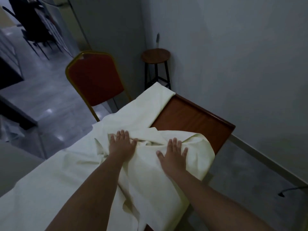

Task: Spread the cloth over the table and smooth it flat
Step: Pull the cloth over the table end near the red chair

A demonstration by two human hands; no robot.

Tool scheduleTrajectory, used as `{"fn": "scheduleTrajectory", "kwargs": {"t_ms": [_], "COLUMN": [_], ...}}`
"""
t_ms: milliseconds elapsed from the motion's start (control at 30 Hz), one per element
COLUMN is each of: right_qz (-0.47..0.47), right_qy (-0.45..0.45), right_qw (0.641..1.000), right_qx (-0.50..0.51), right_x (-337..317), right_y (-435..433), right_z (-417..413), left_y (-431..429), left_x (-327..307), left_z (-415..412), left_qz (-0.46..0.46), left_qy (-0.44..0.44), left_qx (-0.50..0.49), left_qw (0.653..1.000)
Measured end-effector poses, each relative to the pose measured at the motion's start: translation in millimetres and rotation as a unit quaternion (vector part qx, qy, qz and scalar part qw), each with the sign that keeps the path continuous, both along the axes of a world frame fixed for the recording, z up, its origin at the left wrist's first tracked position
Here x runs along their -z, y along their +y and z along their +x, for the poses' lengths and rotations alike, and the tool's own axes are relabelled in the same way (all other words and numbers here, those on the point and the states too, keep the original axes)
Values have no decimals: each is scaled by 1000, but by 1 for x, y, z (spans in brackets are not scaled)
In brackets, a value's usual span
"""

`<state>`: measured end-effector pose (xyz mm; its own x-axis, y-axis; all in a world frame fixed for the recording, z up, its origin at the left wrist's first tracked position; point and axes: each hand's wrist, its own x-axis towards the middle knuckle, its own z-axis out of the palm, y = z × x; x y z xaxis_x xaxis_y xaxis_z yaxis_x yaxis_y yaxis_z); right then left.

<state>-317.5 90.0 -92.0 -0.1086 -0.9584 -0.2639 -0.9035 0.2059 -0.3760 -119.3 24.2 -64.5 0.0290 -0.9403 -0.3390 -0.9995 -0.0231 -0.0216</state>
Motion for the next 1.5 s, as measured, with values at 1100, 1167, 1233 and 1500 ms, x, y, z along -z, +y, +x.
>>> {"fn": "scheduleTrajectory", "kwargs": {"t_ms": [1100,1167,1233,1500], "right_qz": [-68,-68,-51,-79], "right_qy": [252,240,216,15], "right_qw": [951,953,960,992], "right_qx": [-166,-174,-172,-98], "right_x": [12,6,1,-3], "right_y": [-97,-94,-95,-90], "right_z": [-281,-287,-281,-153], "left_y": [-46,-42,-37,-1], "left_x": [33,34,33,29], "left_z": [-128,-130,-131,-134], "left_qz": [-122,-116,-117,-229], "left_qy": [72,72,69,37], "left_qx": [-12,-17,-24,-73], "left_qw": [990,990,990,970]}}
